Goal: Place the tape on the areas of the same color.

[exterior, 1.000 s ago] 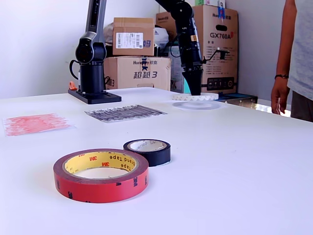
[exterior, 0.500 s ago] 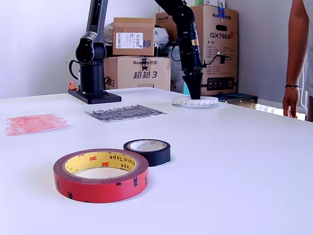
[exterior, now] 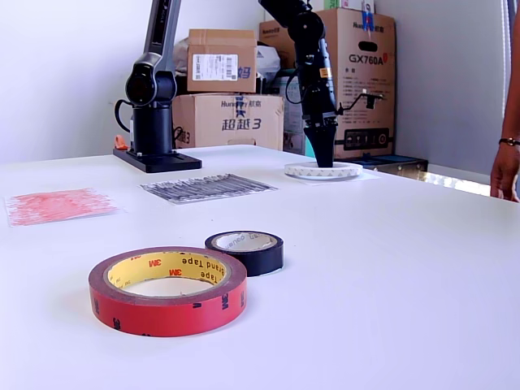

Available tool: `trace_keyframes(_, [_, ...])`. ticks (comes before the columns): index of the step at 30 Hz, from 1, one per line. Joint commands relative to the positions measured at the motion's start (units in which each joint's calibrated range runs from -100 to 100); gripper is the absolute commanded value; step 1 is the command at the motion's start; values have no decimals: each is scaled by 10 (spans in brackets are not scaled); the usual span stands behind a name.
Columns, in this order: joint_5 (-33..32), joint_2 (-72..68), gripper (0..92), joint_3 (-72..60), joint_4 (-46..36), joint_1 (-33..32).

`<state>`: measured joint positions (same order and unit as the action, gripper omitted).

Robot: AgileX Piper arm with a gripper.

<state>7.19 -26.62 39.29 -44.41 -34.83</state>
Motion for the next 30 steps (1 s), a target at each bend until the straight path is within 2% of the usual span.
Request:
trace_keyframes(1, [3, -6, 269, 3, 2, 0])
trace_keyframes(6, [4, -6, 404, 6, 2, 0])
trace_keyframes(10, [4, -5, 446, 5, 2, -1])
trace_keyframes(25, [23, 85, 445, -11, 1, -33])
trace_keyframes(30, [23, 174, 445, -24, -6, -10])
